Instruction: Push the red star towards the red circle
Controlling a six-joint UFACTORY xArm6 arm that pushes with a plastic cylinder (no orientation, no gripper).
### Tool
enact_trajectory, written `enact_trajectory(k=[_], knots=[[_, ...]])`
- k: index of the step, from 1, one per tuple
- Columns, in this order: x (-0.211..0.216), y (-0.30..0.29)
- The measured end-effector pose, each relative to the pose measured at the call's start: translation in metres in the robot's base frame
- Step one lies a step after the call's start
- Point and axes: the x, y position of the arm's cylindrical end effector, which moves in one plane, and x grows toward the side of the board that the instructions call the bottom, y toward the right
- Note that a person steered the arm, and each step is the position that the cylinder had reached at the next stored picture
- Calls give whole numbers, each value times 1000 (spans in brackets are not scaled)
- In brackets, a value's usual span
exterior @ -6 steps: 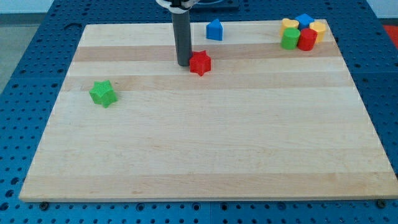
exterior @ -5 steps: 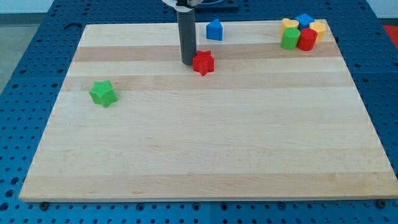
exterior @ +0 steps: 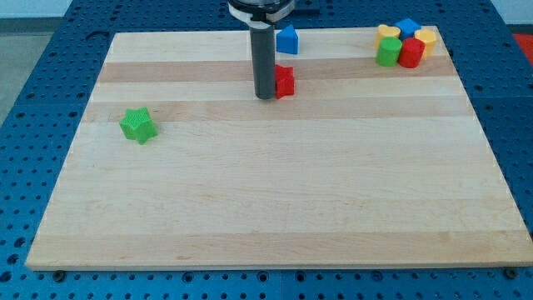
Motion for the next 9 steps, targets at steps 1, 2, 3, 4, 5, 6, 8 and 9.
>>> enact_trajectory(k=[1, 2, 3, 4, 5, 6, 8, 9], knots=[[-22, 0], [-32, 0], [-48, 18], [-48, 45], [-48, 53], [-48, 73], [-22, 65], [-21, 74]])
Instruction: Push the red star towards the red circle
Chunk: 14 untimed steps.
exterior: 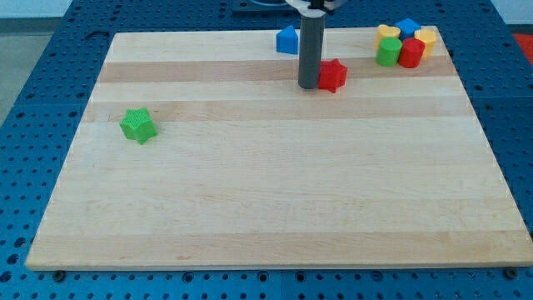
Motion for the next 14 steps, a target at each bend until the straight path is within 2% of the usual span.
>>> enact_trajectory(k=[4, 7, 11, 14], knots=[[-37, 28], [-37, 52], [-9, 32], [-10, 73]])
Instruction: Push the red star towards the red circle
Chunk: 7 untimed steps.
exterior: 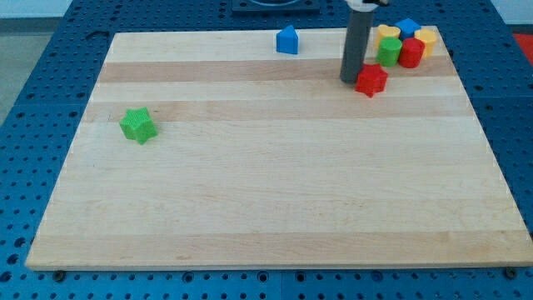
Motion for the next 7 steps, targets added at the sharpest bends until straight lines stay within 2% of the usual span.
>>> enact_trajectory(k=[1, 2, 3, 4, 7], knots=[[4, 12], [30, -2], [32, 12], [32, 35], [12, 37]])
